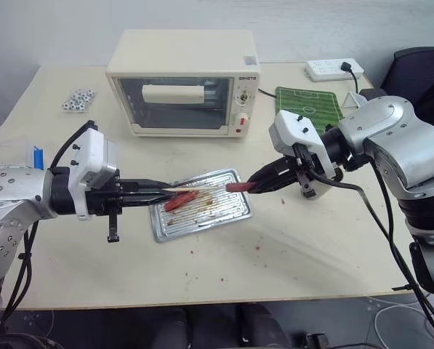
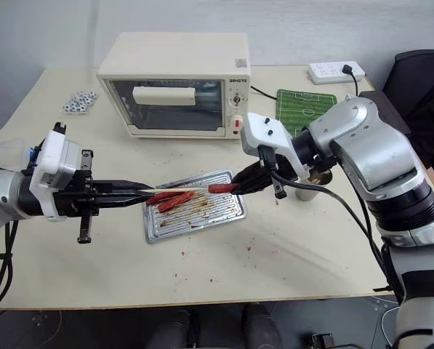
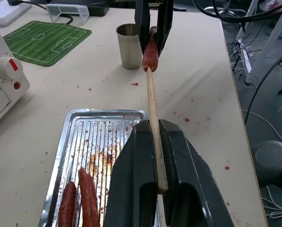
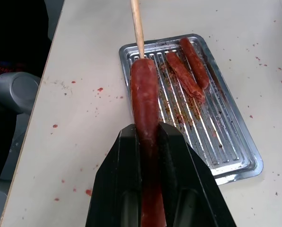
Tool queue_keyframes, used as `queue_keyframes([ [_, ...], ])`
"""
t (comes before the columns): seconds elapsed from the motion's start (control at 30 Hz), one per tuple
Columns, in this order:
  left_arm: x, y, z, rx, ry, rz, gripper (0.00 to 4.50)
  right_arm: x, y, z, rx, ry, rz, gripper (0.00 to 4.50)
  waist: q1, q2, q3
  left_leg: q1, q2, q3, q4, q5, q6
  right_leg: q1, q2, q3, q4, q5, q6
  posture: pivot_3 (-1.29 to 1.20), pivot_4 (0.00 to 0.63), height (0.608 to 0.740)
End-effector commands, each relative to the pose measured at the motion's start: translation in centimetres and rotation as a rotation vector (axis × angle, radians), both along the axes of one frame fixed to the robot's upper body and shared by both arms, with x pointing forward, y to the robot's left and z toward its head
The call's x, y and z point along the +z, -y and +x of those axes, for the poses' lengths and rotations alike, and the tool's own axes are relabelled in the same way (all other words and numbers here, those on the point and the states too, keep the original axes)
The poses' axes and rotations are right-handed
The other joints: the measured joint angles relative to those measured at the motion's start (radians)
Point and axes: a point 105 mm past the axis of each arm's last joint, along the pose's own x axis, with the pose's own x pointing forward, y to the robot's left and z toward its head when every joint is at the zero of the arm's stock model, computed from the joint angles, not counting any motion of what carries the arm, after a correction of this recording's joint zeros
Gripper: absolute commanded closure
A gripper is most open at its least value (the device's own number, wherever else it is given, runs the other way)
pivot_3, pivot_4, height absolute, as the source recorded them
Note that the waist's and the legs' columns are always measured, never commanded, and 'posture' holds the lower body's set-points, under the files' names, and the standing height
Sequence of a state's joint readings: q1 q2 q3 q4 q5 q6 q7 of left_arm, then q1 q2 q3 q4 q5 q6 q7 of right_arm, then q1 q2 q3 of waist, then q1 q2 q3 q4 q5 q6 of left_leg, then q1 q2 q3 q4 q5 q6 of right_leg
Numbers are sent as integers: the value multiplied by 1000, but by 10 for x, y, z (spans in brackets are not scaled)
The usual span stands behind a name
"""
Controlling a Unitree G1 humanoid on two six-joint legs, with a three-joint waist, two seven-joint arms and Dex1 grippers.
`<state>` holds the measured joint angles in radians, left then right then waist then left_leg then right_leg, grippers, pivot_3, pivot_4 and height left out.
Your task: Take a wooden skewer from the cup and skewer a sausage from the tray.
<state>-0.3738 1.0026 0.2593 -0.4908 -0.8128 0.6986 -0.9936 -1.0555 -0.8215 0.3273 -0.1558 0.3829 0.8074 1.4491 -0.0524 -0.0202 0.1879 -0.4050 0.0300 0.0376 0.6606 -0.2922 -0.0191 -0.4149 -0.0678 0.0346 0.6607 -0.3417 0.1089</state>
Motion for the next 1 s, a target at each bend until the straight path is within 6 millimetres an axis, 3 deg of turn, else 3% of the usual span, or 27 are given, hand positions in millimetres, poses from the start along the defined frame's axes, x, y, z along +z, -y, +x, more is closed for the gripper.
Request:
queue_keyframes([
  [0.03,4,5,0,-19,35,-1,4500,22,-9,-12,62,75,44,4269,0,0,0,0,0,0,0,0,0,0,0,0,0,0,0,0,150,740],
  [0.43,5,2,0,-21,34,8,4500,20,-2,-8,36,75,40,4269,0,0,0,0,0,0,1,0,0,0,2,0,0,0,0,0,150,740],
  [1.0,0,25,8,-99,43,-18,4500,26,-26,-27,159,79,72,4269,0,0,0,0,0,0,2,0,0,0,4,1,1,0,0,0,150,740],
])
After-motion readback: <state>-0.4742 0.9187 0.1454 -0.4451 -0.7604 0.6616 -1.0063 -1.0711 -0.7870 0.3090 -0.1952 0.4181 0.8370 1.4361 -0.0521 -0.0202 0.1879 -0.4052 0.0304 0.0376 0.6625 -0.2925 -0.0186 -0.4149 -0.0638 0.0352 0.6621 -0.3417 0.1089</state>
